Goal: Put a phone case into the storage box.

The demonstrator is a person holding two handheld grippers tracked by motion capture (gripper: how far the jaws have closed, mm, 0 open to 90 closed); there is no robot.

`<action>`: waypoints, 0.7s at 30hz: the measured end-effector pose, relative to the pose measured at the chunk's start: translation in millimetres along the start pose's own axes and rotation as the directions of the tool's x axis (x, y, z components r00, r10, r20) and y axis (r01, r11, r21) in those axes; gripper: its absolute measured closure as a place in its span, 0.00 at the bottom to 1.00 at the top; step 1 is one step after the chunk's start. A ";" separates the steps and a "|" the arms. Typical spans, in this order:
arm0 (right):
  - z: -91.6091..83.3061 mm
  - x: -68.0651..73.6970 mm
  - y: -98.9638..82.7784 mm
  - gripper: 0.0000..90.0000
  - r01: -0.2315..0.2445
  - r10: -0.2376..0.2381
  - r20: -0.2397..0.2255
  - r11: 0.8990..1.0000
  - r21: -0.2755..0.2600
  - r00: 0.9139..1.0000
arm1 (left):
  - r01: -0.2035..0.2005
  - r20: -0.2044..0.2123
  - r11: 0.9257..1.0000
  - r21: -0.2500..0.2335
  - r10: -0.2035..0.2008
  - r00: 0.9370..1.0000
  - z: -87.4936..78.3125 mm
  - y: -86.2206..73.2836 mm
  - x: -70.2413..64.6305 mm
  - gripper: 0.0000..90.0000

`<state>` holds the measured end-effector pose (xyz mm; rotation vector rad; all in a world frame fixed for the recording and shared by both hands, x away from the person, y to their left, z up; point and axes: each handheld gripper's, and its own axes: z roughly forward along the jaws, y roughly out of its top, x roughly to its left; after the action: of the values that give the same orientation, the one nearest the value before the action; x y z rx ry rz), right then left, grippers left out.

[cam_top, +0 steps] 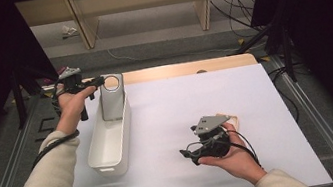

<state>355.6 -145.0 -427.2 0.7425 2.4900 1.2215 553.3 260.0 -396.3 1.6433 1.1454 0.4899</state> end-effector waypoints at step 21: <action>0.5 0.1 0.0 0.18 0.003 -0.003 -0.003 1.000 0.001 1.000 | -0.067 -0.120 0.994 0.087 0.078 0.990 8.9 -0.1 -3.2 0.79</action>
<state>355.8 -144.6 -427.5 0.7376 2.4937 1.2206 558.6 252.8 -399.2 1.7514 1.2140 0.6049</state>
